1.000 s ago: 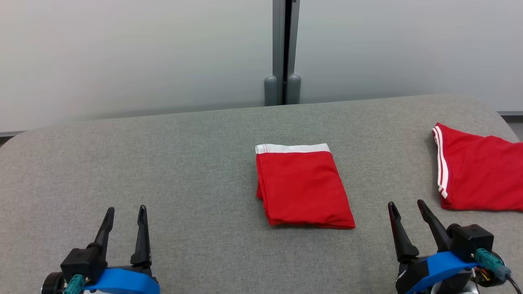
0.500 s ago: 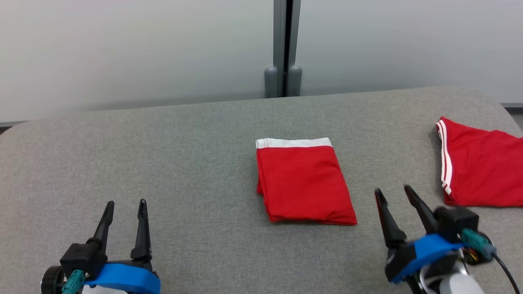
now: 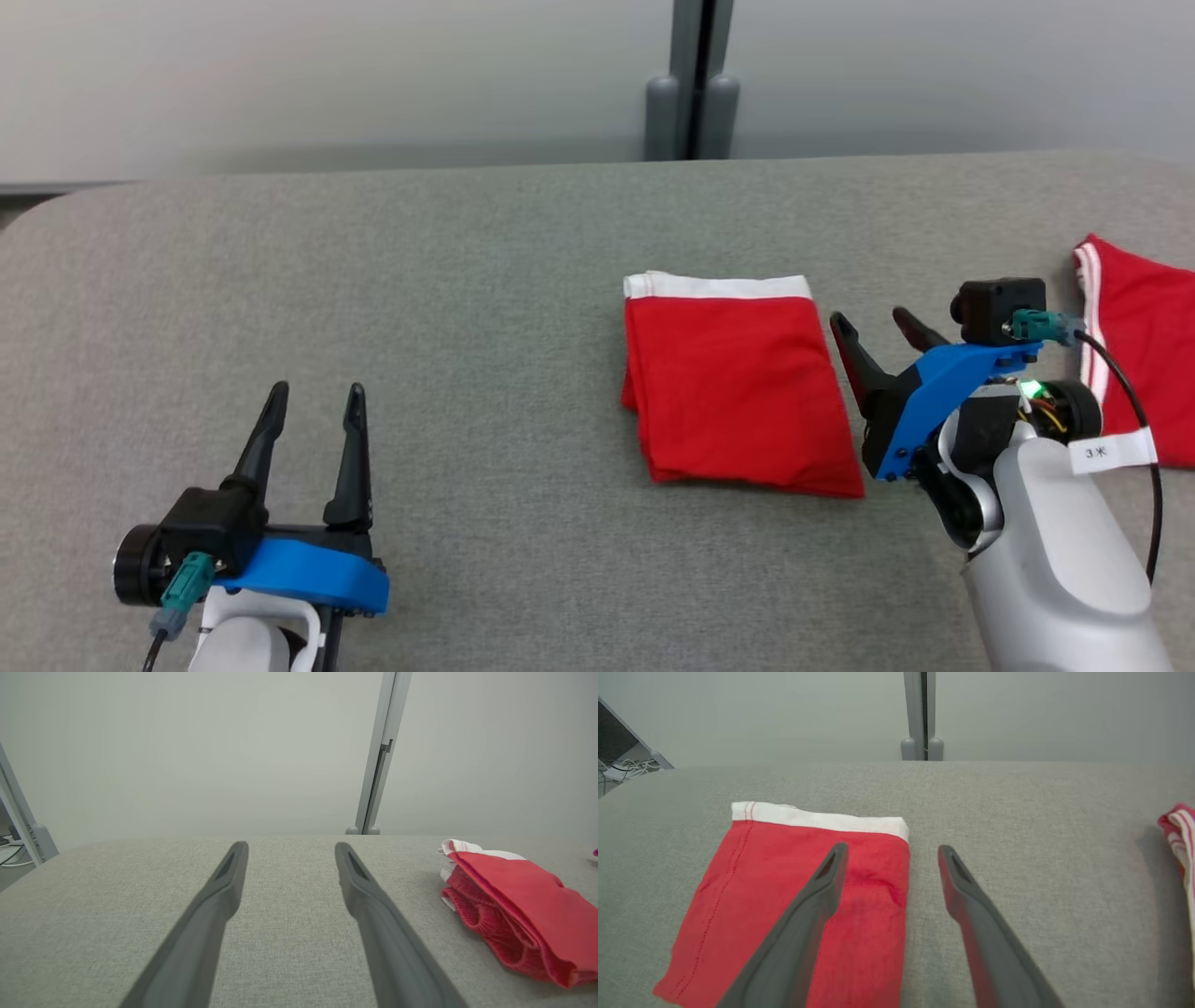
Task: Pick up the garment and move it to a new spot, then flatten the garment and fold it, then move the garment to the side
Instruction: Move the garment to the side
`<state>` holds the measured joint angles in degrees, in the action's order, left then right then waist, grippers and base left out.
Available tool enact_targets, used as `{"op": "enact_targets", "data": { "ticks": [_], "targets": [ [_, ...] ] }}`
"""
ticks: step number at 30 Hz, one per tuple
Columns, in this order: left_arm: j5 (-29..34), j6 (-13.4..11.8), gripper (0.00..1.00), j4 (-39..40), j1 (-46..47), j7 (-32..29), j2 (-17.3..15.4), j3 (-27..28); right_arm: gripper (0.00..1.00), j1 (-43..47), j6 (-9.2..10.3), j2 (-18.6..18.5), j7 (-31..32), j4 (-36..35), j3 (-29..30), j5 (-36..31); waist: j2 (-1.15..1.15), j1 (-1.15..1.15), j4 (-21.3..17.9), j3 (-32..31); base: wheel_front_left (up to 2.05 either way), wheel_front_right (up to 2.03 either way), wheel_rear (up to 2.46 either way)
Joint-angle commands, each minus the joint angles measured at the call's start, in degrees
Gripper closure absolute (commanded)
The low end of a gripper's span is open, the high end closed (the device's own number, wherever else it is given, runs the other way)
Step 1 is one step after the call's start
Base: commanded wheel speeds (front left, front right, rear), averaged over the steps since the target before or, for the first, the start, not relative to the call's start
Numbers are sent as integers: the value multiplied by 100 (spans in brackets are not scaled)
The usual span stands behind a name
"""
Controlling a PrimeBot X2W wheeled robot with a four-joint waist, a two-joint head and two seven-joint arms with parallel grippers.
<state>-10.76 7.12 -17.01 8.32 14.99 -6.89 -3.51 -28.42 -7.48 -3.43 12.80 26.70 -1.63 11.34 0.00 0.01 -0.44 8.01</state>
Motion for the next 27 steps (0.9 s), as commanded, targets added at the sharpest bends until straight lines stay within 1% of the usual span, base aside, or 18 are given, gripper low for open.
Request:
{"op": "enact_targets", "data": {
  "ticks": [1, 4, 7, 11, 13, 15, 16, 17, 18, 22, 24, 27],
  "targets": [
    [18, 43, 0, 16, 123, 26, -4, -45, 0, -177, -3, 8, 108, 370, 124, -31, 0, -1, 191, 190, 0, 0, 0],
    [-4, 40, 0, 5, 210, 26, -8, -113, 0, -396, -3, 28, 229, 1005, 322, -96, 0, -1, 332, 314, 0, 0, 0],
    [-18, 43, 0, -5, 282, 26, -21, -146, 0, -545, -3, 42, 236, 1486, 328, -6, 0, -1, 428, 407, 0, 0, 0],
    [-43, 46, 0, -36, 293, 26, -46, -159, 0, -685, -3, 43, 332, 2047, 340, -75, 0, -1, 469, 468, 0, 0, 0],
    [-46, 46, 0, -44, 306, 26, -47, -159, 0, -692, -3, 52, 427, 2315, 275, -89, 0, -1, 472, 475, 0, 0, 0],
    [-50, 46, 0, -58, 309, 26, -44, -159, 0, -702, -4, 69, 554, 2541, 101, 49, 0, -1, 465, 468, 0, 0, 0],
    [-53, 47, 0, -68, 307, 26, -39, -160, 53, -712, -8, 91, 605, 2609, -45, 130, 0, -1, 453, 459, 0, 0, 0],
    [-58, 44, 0, -73, 308, 26, -35, -158, 79, -729, -11, 107, 609, 2629, -184, 275, 0, -1, 432, 449, 0, 0, 0],
    [-63, 32, 0, -81, 312, 26, -35, -161, 100, -774, -11, 109, 595, 2626, -310, 360, 0, -1, 410, 441, 0, 0, 0],
    [-81, 31, 0, -47, 247, 26, -31, -130, 100, -1049, -8, 27, 401, 2434, -756, 309, 0, -1, 242, 396, 0, 0, 0],
    [-70, 32, 0, -10, 200, 26, -32, -112, 100, -1230, -7, -115, 409, 2267, -1069, 295, 0, -1, 119, 384, 0, 0, 0],
    [-70, 31, 0, 82, 156, 26, -42, -50, 100, -1480, -3, -383, 596, 1947, -1706, 475, 0, -1, -140, 407, 0, 0, 0]
  ]
}}
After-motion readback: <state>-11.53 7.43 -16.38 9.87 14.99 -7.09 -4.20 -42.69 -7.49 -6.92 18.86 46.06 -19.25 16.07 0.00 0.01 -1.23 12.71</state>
